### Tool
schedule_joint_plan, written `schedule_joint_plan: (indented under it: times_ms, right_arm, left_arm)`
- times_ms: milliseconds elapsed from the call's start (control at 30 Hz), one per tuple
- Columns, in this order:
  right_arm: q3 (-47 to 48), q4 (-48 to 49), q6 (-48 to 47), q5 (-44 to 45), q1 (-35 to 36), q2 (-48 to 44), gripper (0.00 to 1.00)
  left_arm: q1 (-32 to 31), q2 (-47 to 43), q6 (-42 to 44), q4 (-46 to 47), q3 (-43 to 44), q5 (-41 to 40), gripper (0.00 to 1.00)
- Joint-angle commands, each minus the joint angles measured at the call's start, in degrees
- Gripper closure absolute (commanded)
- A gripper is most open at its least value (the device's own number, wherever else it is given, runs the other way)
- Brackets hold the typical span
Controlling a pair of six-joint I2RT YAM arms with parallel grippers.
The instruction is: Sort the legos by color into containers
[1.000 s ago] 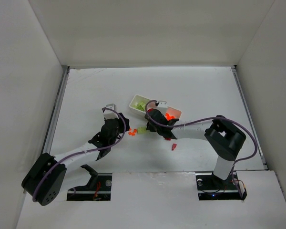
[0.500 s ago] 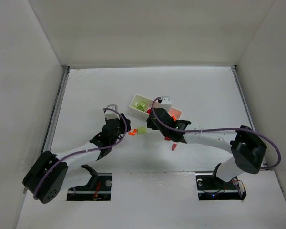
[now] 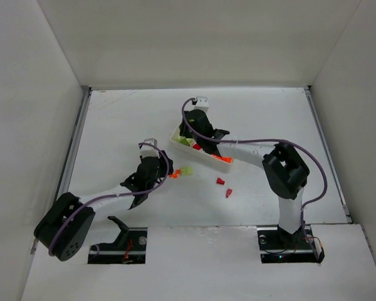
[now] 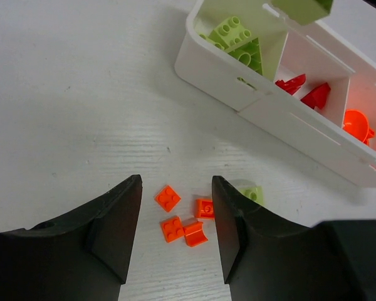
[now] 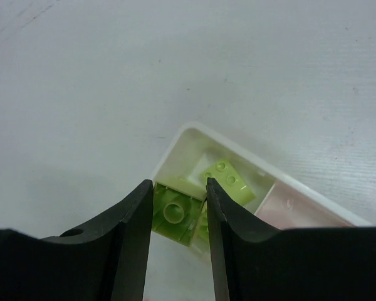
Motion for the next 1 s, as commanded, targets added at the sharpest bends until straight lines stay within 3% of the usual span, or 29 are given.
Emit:
schedule_joint_plan:
  times_ms: [0, 267, 333, 467, 600, 767, 967]
  right_arm:
    - [4.63, 2.98, -1.78, -1.38, -0.41, 1.97, 0.68]
    - [7.36, 2.89, 0.24, -2.61, -0.41, 6.38, 0.66]
    - [6.83, 2.80, 0.76, -2.26, -0.50, 6.29, 0.62]
    - [5.52, 3.42, 1.29, -2.17, -0.67, 5.06, 0.43]
    - [2.89, 4.12, 0.86, -2.35, -0.76, 0.50, 0.38]
    - [-8.69, 7.45, -1.16, -0.77, -1.20, -11.79, 0.39]
    - [-29.95, 11.94, -0.47, -0.85, -3.83, -28.66, 0.66]
  left_arm:
    - [-0.38, 0.85, -0.39, 2.54, 1.45, 0.75, 0.54]
    - [-0.64, 1.74, -0.30, 2.80, 1.80, 1.81, 0.54]
    - [-0.99, 1.91, 0.05, 2.88, 1.97, 1.54, 0.54]
    - [-0.99, 2.88, 0.31, 2.88, 2.33, 1.45, 0.54]
    - [-2.04, 3.58, 1.45, 2.88, 2.94, 1.45, 0.54]
    - [-4.85, 4.63, 3.65, 2.88, 4.08, 1.10, 0.53]
    - [-9.25, 6.74, 8.30, 1.40, 6.80, 0.84, 0.45]
